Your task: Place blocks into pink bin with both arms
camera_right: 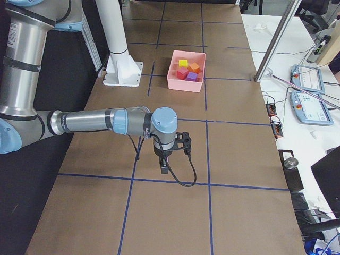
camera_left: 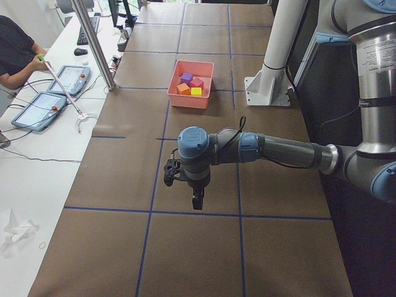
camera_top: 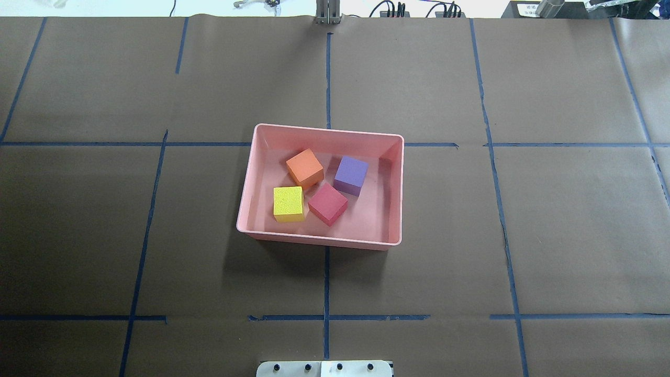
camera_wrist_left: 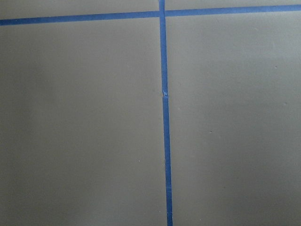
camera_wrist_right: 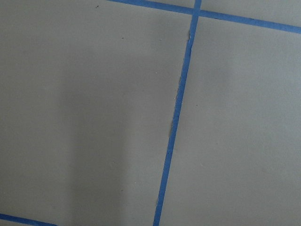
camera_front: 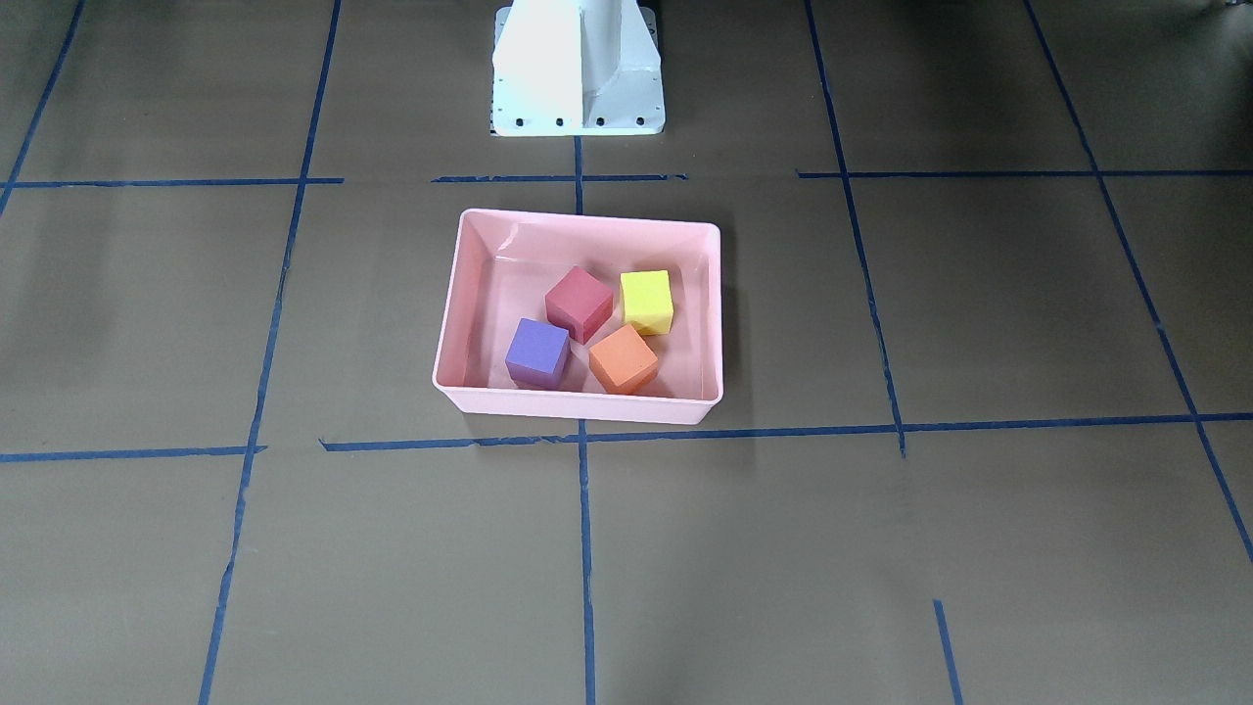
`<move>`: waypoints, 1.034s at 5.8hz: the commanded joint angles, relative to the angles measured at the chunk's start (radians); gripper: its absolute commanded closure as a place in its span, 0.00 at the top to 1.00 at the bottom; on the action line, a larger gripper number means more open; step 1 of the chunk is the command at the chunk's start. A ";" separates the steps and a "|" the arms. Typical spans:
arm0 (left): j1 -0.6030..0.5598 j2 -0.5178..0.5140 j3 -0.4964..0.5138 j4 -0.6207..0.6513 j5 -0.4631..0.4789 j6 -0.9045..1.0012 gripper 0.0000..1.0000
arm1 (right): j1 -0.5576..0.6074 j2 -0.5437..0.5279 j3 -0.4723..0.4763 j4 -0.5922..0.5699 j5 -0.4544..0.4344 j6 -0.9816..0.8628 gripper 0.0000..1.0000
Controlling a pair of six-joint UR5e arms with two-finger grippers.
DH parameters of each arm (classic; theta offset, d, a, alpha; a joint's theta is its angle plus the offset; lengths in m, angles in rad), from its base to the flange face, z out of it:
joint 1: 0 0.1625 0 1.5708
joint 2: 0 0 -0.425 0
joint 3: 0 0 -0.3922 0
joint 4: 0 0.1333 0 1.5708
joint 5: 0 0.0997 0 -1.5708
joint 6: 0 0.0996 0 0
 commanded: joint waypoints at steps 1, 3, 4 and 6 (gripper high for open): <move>0.000 -0.001 0.000 0.003 -0.001 0.001 1.00 | -0.001 0.000 -0.001 0.000 0.000 0.002 1.00; 0.000 0.009 0.008 -0.003 -0.001 0.007 1.00 | 0.000 0.000 -0.001 0.000 0.000 0.000 1.00; 0.000 0.010 0.009 -0.001 -0.007 0.001 1.00 | -0.001 0.000 -0.002 0.000 0.000 0.000 1.00; 0.000 0.012 0.028 -0.003 -0.082 0.003 1.00 | -0.001 -0.003 -0.002 -0.001 -0.001 -0.002 1.00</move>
